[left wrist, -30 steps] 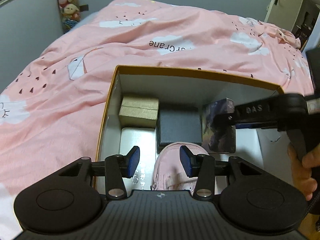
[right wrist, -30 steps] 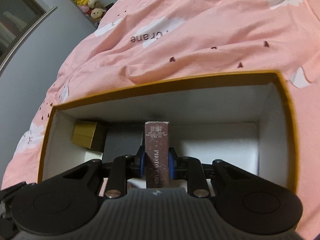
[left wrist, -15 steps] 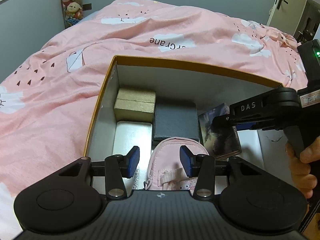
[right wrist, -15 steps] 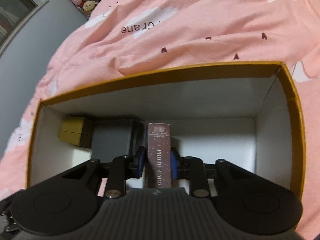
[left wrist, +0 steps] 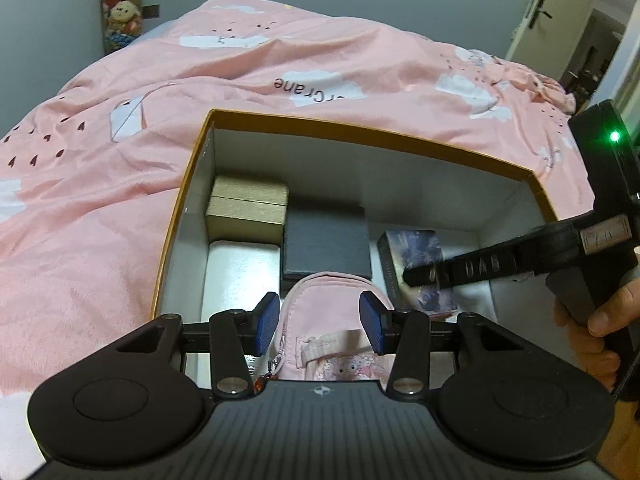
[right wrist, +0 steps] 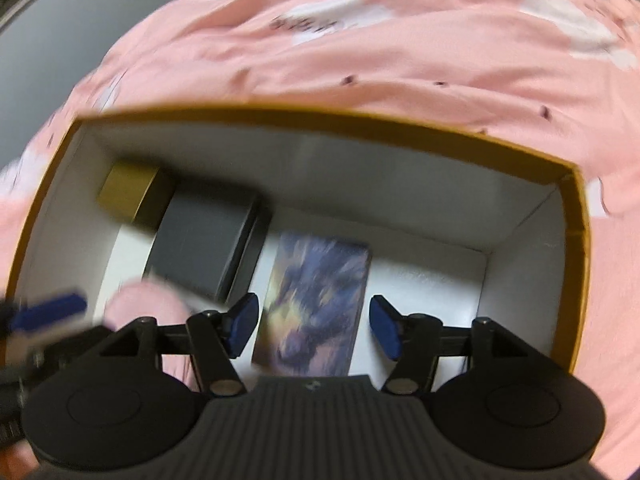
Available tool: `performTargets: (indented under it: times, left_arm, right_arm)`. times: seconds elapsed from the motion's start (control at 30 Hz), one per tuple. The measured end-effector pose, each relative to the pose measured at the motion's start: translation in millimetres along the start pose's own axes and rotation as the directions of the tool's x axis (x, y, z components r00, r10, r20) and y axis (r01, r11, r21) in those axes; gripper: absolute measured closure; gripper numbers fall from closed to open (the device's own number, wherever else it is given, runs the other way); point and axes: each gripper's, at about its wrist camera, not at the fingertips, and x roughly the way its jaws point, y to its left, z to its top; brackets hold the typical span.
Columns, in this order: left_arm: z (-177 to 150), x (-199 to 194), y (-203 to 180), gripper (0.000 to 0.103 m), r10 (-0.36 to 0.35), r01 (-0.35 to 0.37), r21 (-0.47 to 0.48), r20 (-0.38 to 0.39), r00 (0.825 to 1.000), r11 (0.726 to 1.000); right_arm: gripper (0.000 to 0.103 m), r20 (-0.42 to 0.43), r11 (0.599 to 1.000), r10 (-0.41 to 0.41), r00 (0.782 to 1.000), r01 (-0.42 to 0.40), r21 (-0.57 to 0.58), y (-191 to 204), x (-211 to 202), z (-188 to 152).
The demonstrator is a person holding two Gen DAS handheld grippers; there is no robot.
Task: Organize objects
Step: 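Lower the photo card into the orange box and open the right gripper, then withdraw both grippers from the orange box toward the plush toys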
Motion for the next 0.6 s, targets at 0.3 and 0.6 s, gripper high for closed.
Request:
performTargets:
  times: [0.3, 0.6]
  left_arm:
    - [0, 1, 3, 0.051, -0.017, 0.017, -0.019, -0.014, 1.000, 1.000]
    - [-1, 3, 3, 0.051, -0.016, 0.016, -0.019, -0.025, 1.000, 1.000]
  right_arm:
    - [0.033, -0.078, 0.915, -0.113, 0.991, 0.074, -0.396, 37, 15, -27]
    - [0.050, -0.044, 0.894, -0.098, 0.994, 0.068, -0.442, 43, 19, -22]
